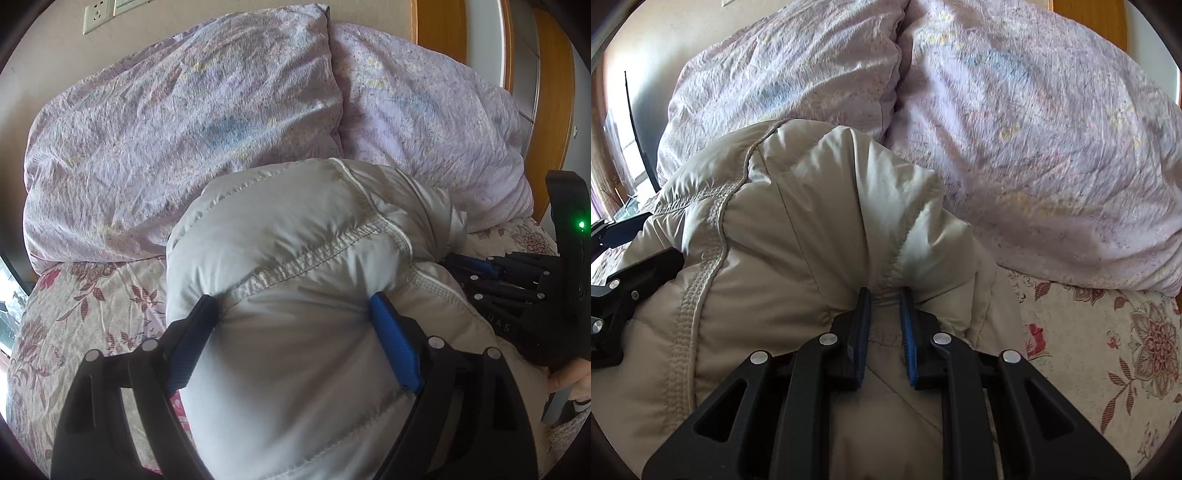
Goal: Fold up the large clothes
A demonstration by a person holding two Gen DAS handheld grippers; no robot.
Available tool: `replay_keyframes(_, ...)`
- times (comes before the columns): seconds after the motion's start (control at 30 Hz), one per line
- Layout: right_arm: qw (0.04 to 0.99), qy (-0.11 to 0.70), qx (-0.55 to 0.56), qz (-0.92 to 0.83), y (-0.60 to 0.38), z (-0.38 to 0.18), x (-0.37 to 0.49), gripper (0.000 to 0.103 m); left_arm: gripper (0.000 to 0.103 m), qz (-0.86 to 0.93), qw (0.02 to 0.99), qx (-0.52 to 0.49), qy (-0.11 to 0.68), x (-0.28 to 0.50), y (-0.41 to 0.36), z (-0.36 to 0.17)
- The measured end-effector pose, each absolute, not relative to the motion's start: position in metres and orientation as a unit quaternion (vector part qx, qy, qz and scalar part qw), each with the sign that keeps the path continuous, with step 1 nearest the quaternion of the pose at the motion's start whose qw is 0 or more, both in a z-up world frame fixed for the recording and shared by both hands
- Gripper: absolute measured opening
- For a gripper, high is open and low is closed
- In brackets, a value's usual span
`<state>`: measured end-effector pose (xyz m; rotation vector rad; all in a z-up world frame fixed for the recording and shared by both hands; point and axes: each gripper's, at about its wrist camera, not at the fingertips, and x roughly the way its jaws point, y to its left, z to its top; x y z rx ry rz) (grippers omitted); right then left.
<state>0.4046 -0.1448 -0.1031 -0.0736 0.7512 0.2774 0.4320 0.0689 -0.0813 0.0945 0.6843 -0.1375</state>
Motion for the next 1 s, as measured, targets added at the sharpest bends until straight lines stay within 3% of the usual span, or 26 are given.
replay_keyframes(1.0,0.923,0.361,-0.025,0.132,-0.143,-0.108,0.41,0.016,0.093,-0.059,0.944,0.043,0.322,0.442,0.068,-0.097)
